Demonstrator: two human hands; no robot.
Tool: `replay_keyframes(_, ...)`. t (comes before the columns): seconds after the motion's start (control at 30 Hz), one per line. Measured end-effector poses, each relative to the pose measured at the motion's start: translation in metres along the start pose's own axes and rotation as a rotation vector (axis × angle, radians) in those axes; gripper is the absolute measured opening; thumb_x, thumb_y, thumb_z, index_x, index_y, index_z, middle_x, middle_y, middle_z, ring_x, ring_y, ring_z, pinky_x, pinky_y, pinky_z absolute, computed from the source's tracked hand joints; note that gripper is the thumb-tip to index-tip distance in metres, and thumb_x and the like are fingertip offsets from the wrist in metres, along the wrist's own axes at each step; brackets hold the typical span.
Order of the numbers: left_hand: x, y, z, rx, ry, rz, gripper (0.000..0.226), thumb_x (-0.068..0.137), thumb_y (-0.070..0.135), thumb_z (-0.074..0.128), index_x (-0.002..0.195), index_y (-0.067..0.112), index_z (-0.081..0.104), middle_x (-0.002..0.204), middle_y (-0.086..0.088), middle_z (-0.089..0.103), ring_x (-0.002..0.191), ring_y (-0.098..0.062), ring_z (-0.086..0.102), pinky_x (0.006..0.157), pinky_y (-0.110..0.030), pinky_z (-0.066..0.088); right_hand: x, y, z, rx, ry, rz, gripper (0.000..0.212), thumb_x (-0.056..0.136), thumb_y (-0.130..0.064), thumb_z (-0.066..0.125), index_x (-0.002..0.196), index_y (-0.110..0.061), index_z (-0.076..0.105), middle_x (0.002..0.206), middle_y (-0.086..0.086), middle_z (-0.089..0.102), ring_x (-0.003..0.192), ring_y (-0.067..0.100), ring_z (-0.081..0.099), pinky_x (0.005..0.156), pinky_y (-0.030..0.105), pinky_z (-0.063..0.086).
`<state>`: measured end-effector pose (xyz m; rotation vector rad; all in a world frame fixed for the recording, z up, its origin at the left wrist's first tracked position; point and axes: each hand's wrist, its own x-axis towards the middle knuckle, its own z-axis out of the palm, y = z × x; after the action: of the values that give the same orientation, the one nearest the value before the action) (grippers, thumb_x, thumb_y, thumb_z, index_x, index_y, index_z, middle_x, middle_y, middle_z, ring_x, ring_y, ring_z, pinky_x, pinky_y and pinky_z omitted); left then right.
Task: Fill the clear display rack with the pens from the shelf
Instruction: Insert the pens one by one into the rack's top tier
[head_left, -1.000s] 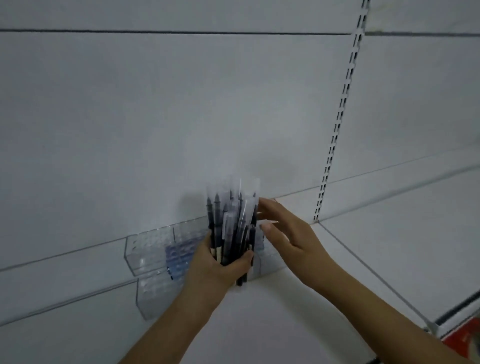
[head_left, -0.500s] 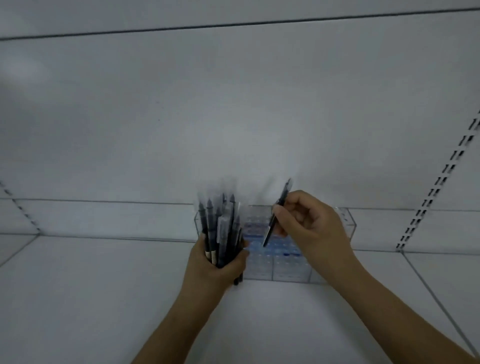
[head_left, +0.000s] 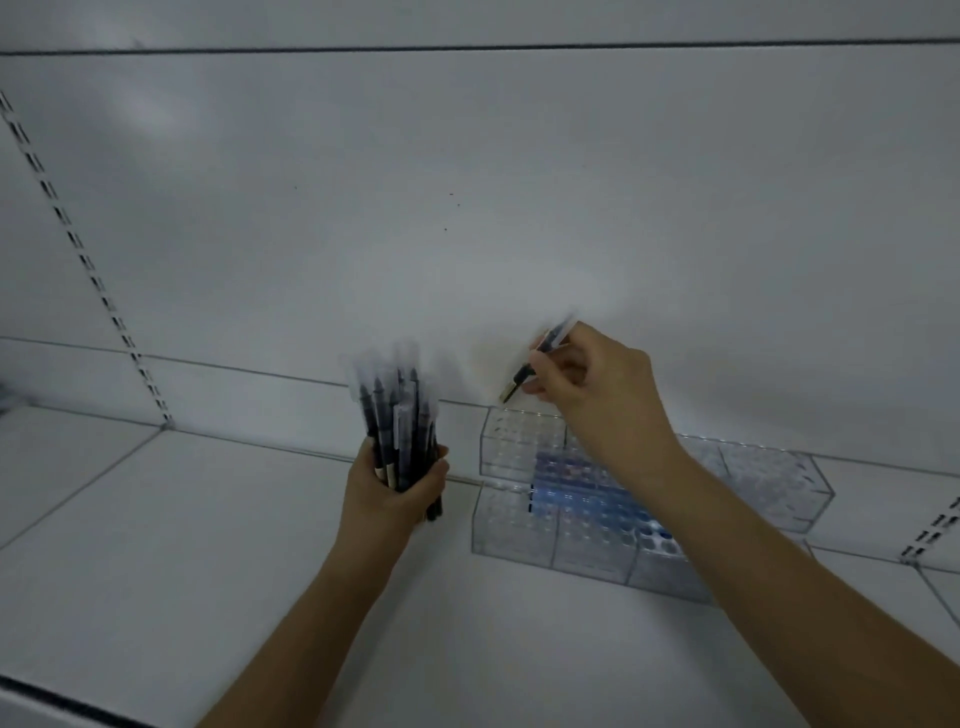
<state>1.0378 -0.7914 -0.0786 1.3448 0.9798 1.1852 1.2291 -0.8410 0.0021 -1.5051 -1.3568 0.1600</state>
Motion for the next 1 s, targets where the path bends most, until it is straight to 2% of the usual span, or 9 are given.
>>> replay_keyframes(0.17, 0.005, -0.014, 0.0, -0.008, -0.029, -0.01, 0.027, 0.082, -0.003, 0.07, 0.108, 0.001, 0.064, 0.079, 0.005, 0.074, 0.062, -0.004, 0.065, 0.051, -0.019, 0.052, 0.014, 0.007, 0.011, -0.276, -0.054, -0.064, 0.018, 0.096, -0.029, 0.061, 0.091, -0.012, 0.061, 0.082, 0.001, 0.072, 0.073, 0.015, 0.071, 0.073, 0.04, 0.059)
replay_keyframes(0.33, 0.007, -0.017, 0.003, -0.01, -0.069, 0.001, 0.026, 0.082, -0.004, 0.07, 0.105, 0.004, 0.062, 0.077, 0.008, 0.074, 0.058, -0.006, 0.063, 0.052, -0.022, 0.054, 0.023, 0.005, 0.009, -0.36, -0.063, -0.056, 0.022, 0.094, -0.029, 0.063, 0.083, -0.01, 0.062, 0.076, 0.004, 0.071, 0.071, 0.02, 0.07, 0.069, 0.041, 0.058)
replay_keyframes(0.47, 0.006, -0.016, 0.004, -0.02, -0.084, 0.007, 0.024, 0.083, -0.005, 0.069, 0.1, 0.009, 0.061, 0.076, 0.01, 0.073, 0.055, -0.004, 0.062, 0.051, -0.021, 0.054, 0.026, -0.001, 0.014, -0.53, -0.149, -0.046, 0.032, 0.096, -0.038, 0.059, 0.082, -0.01, 0.068, 0.074, 0.005, 0.07, 0.068, 0.021, 0.069, 0.068, 0.039, 0.058)
replay_keyframes(0.6, 0.004, -0.015, 0.005, -0.036, -0.094, 0.012, 0.025, 0.083, -0.006, 0.069, 0.097, 0.013, 0.06, 0.075, 0.01, 0.073, 0.055, -0.003, 0.061, 0.051, -0.022, 0.053, 0.025, -0.008, 0.023, -0.775, -0.243, -0.023, 0.036, 0.097, -0.045, 0.053, 0.087, -0.013, 0.069, 0.079, 0.004, 0.069, 0.074, 0.022, 0.066, 0.064, 0.03, 0.051)
replay_keyframes(0.7, 0.004, -0.015, 0.005, -0.033, -0.097, 0.023, 0.024, 0.083, -0.006, 0.069, 0.1, 0.008, 0.061, 0.075, 0.01, 0.073, 0.055, -0.004, 0.061, 0.051, -0.022, 0.053, 0.024, -0.009, 0.028, -0.816, -0.259, -0.011, 0.034, 0.097, -0.046, 0.054, 0.091, -0.015, 0.068, 0.085, 0.004, 0.068, 0.079, 0.023, 0.065, 0.062, 0.028, 0.044)
replay_keyframes(0.87, 0.005, -0.016, 0.003, -0.054, -0.092, 0.005, 0.026, 0.082, -0.003, 0.071, 0.103, 0.009, 0.063, 0.081, 0.007, 0.075, 0.063, -0.007, 0.065, 0.055, -0.023, 0.055, 0.019, -0.008, 0.026, -0.871, -0.259, 0.055, 0.044, 0.094, -0.055, 0.053, 0.09, -0.015, 0.07, 0.079, 0.0, 0.066, 0.074, 0.02, 0.064, 0.058, 0.026, 0.042)
replay_keyframes(0.93, 0.006, -0.018, 0.001, -0.073, -0.097, -0.017, 0.025, 0.082, 0.0, 0.072, 0.103, 0.012, 0.065, 0.085, 0.006, 0.076, 0.073, -0.008, 0.069, 0.06, -0.022, 0.055, 0.013, -0.012, 0.02, -0.863, -0.191, 0.06, 0.042, 0.094, -0.056, 0.053, 0.09, -0.018, 0.071, 0.08, -0.002, 0.069, 0.074, 0.018, 0.064, 0.058, 0.026, 0.043)
replay_keyframes(1.0, 0.007, -0.018, -0.001, -0.096, -0.113, -0.032, 0.021, 0.083, 0.002, 0.072, 0.101, 0.013, 0.069, 0.089, 0.003, 0.076, 0.082, -0.013, 0.071, 0.066, -0.023, 0.056, 0.002, -0.017, 0.016, -0.729, -0.097, 0.029, 0.033, 0.094, -0.052, 0.055, 0.088, -0.023, 0.07, 0.074, -0.009, 0.066, 0.07, 0.012, 0.062, 0.06, 0.026, 0.046)
